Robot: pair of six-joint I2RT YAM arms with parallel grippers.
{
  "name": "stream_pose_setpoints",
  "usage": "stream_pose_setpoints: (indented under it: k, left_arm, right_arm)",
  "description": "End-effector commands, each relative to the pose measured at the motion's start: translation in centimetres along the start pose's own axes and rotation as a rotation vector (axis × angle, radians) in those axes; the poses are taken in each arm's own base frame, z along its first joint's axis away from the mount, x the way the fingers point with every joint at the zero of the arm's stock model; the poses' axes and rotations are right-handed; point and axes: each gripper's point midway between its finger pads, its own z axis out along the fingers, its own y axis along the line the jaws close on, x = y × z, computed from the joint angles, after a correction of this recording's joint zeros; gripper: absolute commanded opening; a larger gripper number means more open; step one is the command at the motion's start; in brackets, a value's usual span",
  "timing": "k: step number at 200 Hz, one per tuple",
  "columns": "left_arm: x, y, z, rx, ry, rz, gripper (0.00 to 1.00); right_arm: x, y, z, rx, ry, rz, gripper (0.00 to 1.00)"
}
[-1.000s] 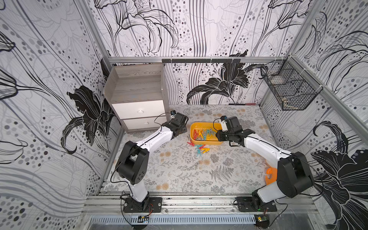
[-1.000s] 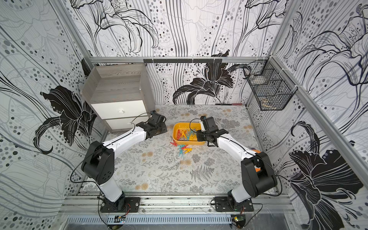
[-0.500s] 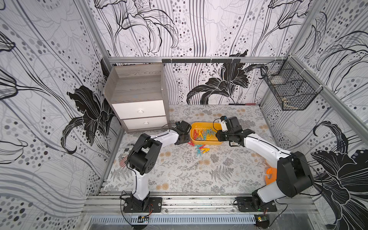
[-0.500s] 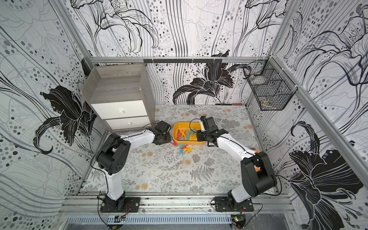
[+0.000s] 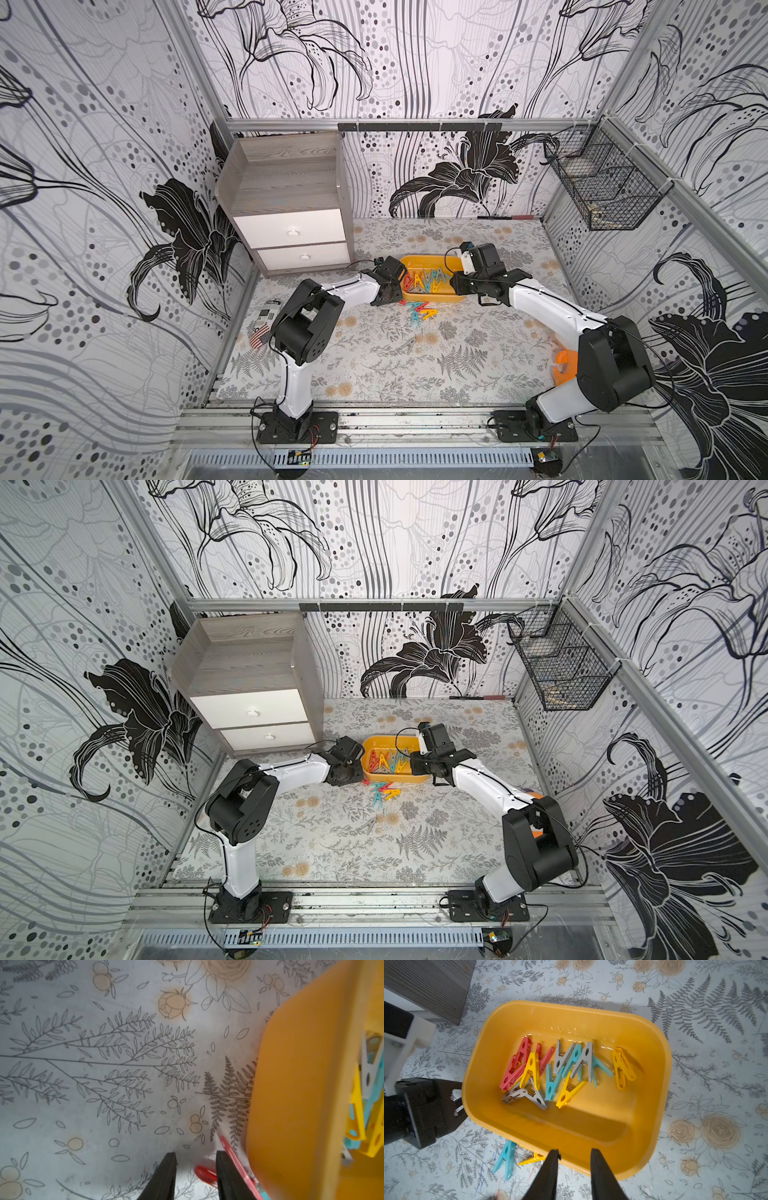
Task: Put the clothespins into the storage box
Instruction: Pick up the clothespin from the center of the board.
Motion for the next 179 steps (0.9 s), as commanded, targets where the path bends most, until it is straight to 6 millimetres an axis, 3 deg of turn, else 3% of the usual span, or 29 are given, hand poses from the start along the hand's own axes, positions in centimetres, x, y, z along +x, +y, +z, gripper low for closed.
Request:
stream_pose_setpoints:
  k: [1, 101, 128, 145, 179]
  left_arm:
    - [0.9, -0.1, -0.2, 0.010, 0.012, 0.003, 0.36]
    - [2.1, -1.6, 0.5, 0.017, 0.034, 0.016, 0.35]
    - [2.8, -1.4, 0.6, 0.011, 0.042, 0.025, 0.25]
    - [3.1, -1.6, 0.1, 0.022, 0.043, 0.032, 0.18]
    - [4.5, -1.5, -2.3, 0.044, 0.054, 0.077, 0.20]
  right_arm:
    - [0.2, 0.4, 0.3, -0.019, 0.007, 0.010, 0.31]
    - [0.3, 0.4, 0.5, -0.022, 0.011, 0.011, 0.31]
    - [0.3, 0.4, 0.5, -0.022, 0.010, 0.009, 0.31]
    - [0.4, 0.5, 0.6, -0.024, 0.014, 0.011, 0.31]
    - [0.6, 0.2, 0.5, -0.012, 0.017, 0.004, 0.31]
